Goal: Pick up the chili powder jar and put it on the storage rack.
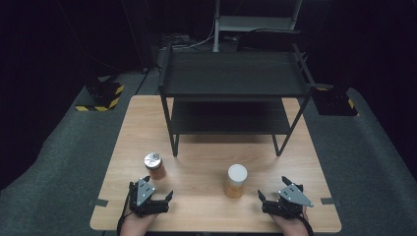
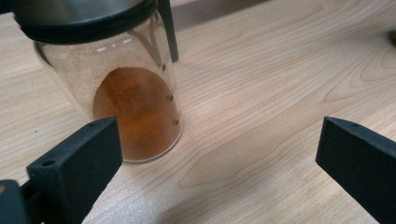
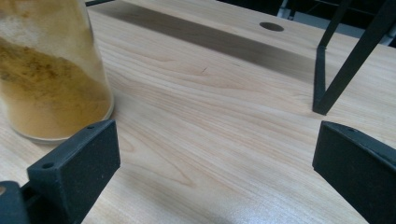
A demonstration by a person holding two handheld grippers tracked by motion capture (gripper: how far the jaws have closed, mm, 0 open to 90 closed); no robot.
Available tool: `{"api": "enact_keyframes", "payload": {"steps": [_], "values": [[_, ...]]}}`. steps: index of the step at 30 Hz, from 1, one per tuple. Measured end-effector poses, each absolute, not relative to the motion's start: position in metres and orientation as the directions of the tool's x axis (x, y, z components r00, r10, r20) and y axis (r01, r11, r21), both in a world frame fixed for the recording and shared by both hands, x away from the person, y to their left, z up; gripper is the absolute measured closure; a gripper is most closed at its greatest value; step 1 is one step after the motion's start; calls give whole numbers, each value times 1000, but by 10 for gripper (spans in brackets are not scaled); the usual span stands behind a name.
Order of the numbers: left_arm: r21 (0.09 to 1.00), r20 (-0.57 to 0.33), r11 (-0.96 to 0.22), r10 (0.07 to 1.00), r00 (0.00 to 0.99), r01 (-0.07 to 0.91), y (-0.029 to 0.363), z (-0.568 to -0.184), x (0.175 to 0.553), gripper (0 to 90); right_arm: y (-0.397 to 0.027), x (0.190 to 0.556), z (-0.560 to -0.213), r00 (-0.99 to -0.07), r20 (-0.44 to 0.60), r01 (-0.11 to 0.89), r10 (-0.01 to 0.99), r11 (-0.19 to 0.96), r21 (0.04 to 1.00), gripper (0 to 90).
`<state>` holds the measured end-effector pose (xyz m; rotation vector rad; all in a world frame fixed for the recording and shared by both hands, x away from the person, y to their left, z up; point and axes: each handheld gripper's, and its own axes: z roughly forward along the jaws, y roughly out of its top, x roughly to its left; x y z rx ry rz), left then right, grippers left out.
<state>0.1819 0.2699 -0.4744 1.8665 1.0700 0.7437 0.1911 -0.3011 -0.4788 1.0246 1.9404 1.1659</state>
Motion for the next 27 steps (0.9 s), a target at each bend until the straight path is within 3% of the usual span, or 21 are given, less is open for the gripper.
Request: {"api": "enact_keyframes", "payload": {"steps": [27], "values": [[894,35,-232,890,455,384,281,-478,176,8,-305,188,-479,-476,-98,305,874,268,914,0]]}}
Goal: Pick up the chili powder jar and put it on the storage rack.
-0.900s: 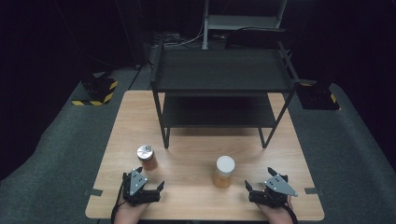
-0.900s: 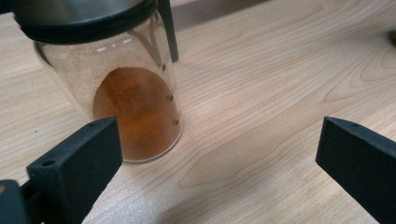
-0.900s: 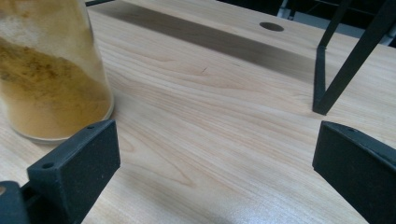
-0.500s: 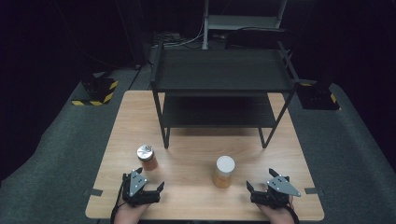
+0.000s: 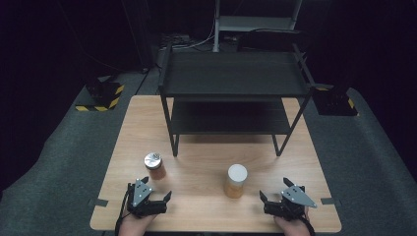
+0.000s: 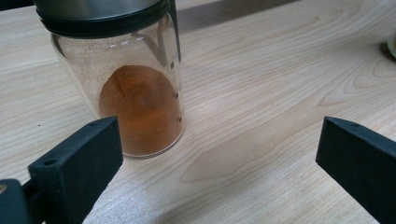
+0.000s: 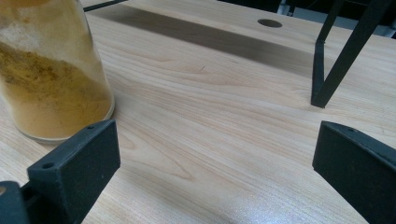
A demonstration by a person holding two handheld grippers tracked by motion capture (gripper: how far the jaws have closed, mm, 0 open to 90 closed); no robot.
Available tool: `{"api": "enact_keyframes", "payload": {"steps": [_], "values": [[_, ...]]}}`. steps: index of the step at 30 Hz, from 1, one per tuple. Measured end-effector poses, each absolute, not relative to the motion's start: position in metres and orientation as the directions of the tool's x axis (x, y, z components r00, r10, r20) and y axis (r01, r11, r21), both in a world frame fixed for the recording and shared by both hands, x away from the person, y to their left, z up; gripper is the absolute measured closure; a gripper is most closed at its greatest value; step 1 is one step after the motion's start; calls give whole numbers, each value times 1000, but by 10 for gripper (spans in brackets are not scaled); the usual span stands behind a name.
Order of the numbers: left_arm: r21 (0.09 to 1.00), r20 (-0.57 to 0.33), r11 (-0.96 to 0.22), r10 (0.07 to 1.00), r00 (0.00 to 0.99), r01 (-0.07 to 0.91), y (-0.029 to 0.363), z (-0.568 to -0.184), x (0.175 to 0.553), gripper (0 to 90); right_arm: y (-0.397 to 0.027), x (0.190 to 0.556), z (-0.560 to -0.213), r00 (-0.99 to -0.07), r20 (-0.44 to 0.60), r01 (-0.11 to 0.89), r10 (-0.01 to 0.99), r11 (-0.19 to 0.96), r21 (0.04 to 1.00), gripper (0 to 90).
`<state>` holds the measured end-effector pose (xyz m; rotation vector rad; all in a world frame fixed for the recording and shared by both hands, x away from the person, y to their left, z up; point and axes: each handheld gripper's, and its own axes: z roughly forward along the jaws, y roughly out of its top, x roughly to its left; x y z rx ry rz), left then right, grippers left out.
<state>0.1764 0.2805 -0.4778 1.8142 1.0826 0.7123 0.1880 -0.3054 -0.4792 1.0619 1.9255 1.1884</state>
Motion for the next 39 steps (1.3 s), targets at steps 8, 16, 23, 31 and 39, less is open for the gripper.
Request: {"api": "enact_keyframes", "payload": {"steps": [8,16,23,31,39], "values": [[901,33,-224,889,457,372,282,-480,175,7,-307,187,-480,-472,-88,304,877,256,918,0],[909,28,-212,890,456,358,284,-477,173,7,-306,187,-480,-469,-89,304,879,256,918,0],[918,25,-196,896,442,346,288,-472,171,7,-306,187,-480,-472,-95,301,876,262,917,0],[929,35,-185,905,424,319,294,-464,170,5,-306,187,-480,-475,-96,299,875,263,917,0],[939,32,-169,910,413,300,298,-458,173,5,-306,187,-480,-477,-100,298,873,268,916,0]]}}
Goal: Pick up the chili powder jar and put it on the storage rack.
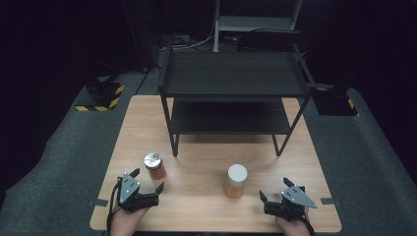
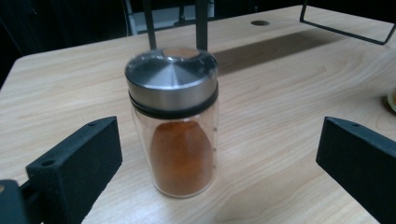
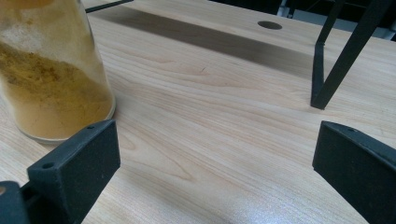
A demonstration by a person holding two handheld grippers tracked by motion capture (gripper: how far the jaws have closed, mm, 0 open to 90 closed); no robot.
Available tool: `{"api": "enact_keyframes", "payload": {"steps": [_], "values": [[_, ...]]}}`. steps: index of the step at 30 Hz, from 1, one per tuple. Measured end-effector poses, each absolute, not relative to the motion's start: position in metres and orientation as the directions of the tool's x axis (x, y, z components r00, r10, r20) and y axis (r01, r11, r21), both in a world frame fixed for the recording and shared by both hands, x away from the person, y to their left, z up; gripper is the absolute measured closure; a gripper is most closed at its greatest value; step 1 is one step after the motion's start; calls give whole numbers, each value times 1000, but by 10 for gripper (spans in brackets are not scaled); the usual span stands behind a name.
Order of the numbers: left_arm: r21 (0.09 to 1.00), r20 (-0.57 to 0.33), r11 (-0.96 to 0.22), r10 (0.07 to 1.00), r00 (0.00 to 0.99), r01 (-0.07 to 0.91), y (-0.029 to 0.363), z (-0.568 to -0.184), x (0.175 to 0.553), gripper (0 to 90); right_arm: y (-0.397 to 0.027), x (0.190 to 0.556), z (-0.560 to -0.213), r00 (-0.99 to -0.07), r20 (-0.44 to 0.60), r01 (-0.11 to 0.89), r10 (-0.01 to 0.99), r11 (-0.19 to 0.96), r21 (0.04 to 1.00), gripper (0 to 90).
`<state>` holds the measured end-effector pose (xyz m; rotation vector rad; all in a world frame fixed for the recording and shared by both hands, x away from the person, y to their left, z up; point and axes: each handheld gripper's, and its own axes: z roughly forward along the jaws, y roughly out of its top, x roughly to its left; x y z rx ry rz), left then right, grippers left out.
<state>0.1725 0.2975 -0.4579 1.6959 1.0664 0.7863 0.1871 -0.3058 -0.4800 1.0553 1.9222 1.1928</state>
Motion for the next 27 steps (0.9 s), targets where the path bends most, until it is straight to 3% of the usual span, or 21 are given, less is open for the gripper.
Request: {"api": "enact_keyframes", "payload": {"steps": [18,27], "values": [[943,23,-152,918,397,296,293,-449,196,8,-307,187,-480,-478,-96,296,873,263,918,0],[943,-7,-121,923,385,309,294,-455,210,58,-307,187,-480,-479,-94,298,873,262,918,0]]}}
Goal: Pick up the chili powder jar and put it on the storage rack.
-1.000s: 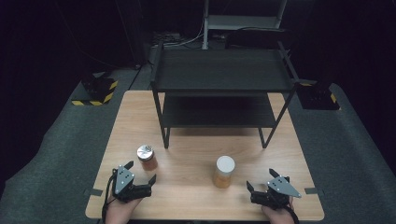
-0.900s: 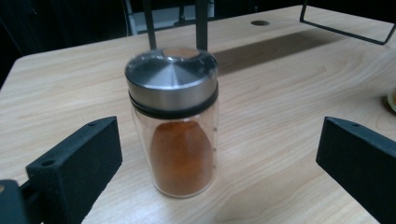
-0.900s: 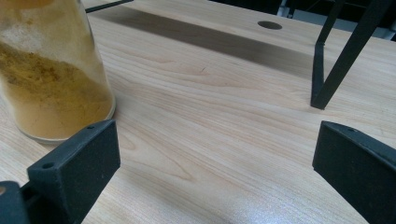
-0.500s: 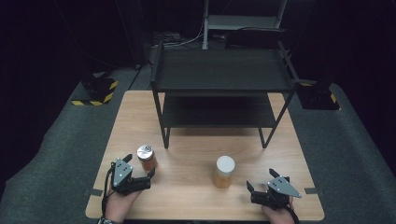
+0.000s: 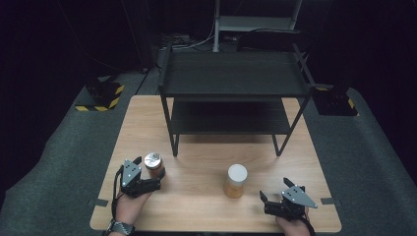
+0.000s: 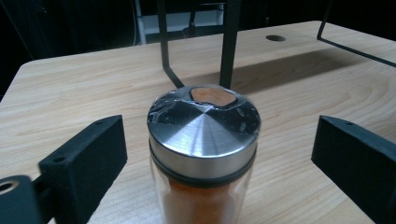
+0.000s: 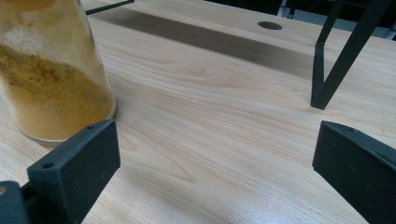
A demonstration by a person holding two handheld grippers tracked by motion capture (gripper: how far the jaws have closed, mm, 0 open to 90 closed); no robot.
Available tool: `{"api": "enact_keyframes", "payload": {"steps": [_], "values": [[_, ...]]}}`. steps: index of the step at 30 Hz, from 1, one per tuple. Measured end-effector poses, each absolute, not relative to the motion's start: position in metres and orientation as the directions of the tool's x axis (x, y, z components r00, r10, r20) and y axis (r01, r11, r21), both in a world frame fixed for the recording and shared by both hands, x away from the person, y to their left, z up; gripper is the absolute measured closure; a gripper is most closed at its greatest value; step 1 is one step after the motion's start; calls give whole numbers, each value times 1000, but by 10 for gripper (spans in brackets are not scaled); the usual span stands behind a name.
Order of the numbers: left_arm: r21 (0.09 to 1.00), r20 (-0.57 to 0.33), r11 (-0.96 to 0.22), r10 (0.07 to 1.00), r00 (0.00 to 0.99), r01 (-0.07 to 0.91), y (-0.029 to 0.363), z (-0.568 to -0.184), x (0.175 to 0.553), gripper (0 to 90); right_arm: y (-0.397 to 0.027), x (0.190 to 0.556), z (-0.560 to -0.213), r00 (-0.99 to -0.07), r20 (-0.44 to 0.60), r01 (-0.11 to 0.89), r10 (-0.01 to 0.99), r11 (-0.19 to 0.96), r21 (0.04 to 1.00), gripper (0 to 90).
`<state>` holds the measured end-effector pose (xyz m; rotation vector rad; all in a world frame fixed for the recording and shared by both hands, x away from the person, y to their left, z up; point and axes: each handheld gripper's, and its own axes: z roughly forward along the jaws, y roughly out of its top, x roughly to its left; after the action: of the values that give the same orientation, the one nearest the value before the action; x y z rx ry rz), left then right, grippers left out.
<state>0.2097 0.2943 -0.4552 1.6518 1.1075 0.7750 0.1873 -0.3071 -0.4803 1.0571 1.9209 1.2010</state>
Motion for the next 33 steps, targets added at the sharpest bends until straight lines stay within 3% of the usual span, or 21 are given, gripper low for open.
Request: {"api": "enact_keyframes", "payload": {"steps": [8,18,29,33], "values": [[945,-7,-120,923,386,305,293,-460,215,148,-300,187,-477,-454,-124,313,882,289,905,0],[948,-14,-107,927,374,301,291,-461,220,173,-297,188,-474,-445,-135,335,885,304,892,0],[955,-10,-97,934,357,280,290,-465,220,344,-300,188,-475,-446,-120,334,887,290,897,2],[956,-15,-90,936,353,279,290,-466,218,350,-300,188,-475,-447,-121,333,886,291,897,2]]}}
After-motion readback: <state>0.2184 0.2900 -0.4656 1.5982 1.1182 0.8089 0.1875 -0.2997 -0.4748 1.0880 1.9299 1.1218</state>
